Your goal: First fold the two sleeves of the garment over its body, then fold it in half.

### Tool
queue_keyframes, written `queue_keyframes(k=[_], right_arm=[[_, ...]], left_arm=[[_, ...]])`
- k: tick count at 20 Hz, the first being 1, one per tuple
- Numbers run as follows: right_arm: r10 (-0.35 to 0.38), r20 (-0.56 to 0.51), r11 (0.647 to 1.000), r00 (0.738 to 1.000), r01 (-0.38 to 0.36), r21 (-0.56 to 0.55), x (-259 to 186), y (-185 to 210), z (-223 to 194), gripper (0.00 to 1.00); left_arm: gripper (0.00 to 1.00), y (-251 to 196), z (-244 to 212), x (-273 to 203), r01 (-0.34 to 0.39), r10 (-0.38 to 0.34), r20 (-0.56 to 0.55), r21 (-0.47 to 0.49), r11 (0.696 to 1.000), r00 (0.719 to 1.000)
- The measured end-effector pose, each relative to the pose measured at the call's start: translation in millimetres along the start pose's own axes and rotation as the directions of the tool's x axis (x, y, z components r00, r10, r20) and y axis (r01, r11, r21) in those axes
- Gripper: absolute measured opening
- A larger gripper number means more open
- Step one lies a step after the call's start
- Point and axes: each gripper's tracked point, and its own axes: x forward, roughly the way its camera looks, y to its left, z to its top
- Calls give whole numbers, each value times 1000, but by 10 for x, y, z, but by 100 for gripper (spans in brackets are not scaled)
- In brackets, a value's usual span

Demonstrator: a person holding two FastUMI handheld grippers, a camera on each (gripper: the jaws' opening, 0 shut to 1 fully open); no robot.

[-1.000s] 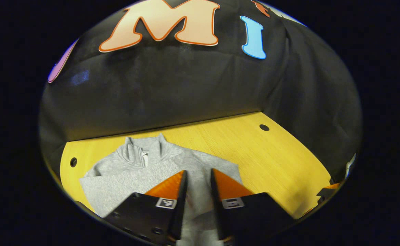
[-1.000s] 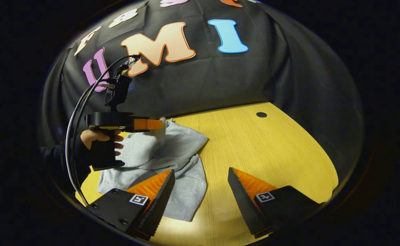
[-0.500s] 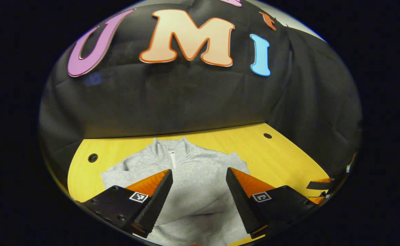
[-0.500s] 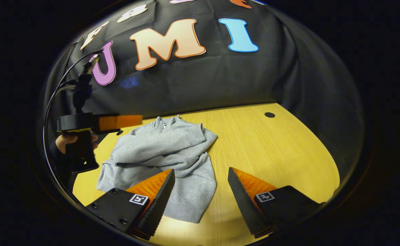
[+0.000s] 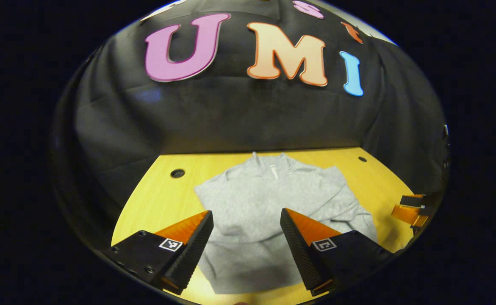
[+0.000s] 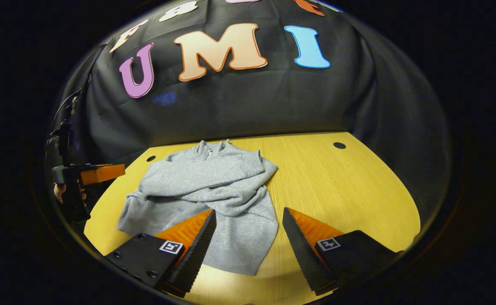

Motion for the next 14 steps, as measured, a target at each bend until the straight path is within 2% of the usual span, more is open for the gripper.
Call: queue_keyframes(k=[2,8,11,12,14], right_arm=[[-4,-18,1000,1000,4,-20,6,33,-81,99],[-28,-76,999,997,24,-49,29,119,-413,99],[-42,-125,999,991,38,-37,78,129,-609,98],[-53,-138,998,989,48,-40,87,121,-657,95],[-71,-165,997,984,64,-43,109,91,-766,99]], left_arm=[[95,163,-245,-110,-29,28,-40,-21,999,999],[95,351,-920,-305,-62,48,-147,-91,994,988],[96,315,-1208,-295,-55,30,-197,-123,991,980],[95,314,-1265,-287,-57,30,-207,-125,990,978],[95,312,-1355,-254,-62,31,-222,-135,989,975]])
